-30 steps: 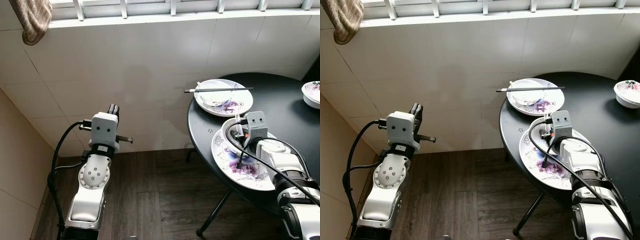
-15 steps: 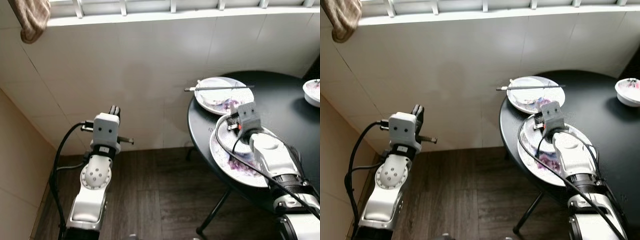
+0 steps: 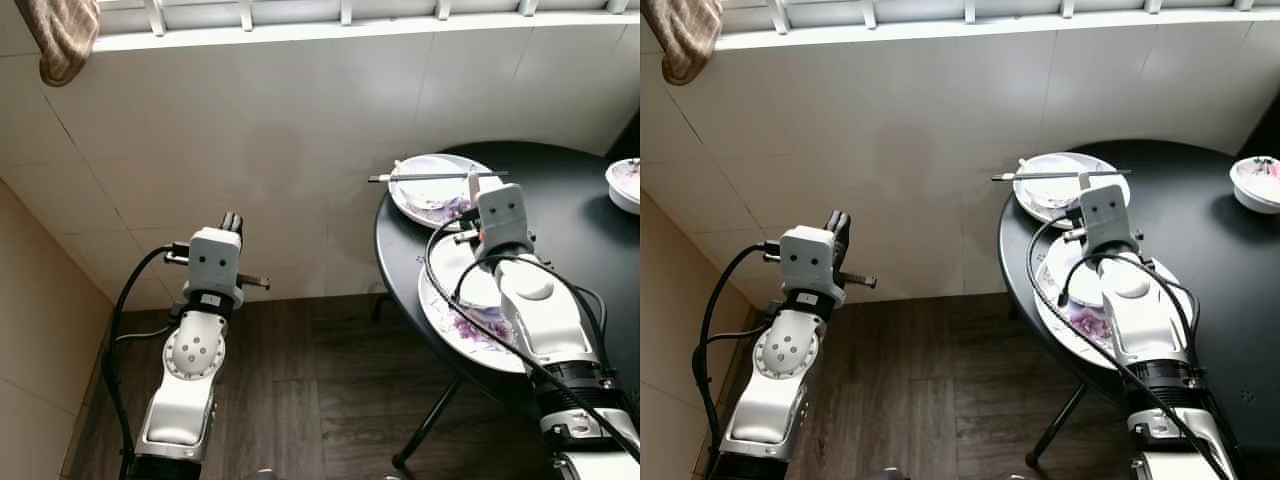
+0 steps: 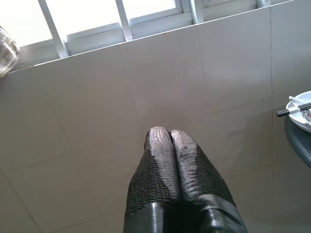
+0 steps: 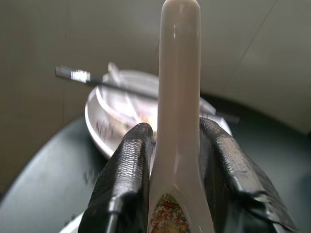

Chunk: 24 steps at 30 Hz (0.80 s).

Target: Kitchen organization

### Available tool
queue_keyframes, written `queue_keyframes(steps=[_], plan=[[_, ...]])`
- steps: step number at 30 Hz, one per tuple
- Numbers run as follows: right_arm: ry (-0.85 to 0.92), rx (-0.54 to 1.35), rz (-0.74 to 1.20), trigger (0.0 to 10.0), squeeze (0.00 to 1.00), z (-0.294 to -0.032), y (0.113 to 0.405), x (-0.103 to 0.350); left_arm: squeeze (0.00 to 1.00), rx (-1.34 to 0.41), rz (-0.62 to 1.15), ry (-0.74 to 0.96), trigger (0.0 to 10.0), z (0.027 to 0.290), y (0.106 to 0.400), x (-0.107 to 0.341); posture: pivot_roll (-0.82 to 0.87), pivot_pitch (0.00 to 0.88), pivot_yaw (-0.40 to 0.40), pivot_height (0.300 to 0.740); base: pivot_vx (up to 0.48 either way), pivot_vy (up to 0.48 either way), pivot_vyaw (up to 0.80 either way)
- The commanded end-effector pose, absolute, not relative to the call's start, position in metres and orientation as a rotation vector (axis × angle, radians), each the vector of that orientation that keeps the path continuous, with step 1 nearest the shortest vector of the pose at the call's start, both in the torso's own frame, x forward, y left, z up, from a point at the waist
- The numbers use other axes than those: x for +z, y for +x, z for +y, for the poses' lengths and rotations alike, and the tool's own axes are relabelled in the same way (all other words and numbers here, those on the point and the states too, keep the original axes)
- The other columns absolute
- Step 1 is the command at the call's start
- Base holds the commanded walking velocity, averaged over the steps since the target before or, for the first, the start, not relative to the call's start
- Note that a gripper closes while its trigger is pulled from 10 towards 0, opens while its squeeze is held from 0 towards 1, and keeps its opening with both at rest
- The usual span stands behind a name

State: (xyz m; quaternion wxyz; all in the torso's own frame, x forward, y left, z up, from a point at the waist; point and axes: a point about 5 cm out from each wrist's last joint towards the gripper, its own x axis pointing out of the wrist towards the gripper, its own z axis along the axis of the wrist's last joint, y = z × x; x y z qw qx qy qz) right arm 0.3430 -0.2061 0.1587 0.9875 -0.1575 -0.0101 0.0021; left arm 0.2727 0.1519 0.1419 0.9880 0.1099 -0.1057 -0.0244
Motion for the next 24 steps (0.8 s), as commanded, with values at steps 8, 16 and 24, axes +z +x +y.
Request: queue_keyframes(steps=[8,16,24], plan=[[-0.217,0.069,-0.234,0.0,0.0,-0.177,0.333,0.186,0.0,-0.035,-0.216,0.219,10.0,0.156,0.274,0.144,0.01,0.027,0.004,0.74,0.0,0.0,0.0],[-0.327,0.11,-0.355,0.0,0.0,-0.16,0.322,0.195,0.0,-0.015,-0.231,0.173,10.0,0.16,0.273,0.148,0.02,0.023,0.003,0.74,0.0,0.0,0.5],[-0.386,0.161,-0.422,0.0,0.0,-0.146,0.314,0.197,0.0,-0.02,-0.239,0.173,10.0,0.159,0.273,0.149,0.02,0.016,0.0,0.74,0.0,0.42,0.8]])
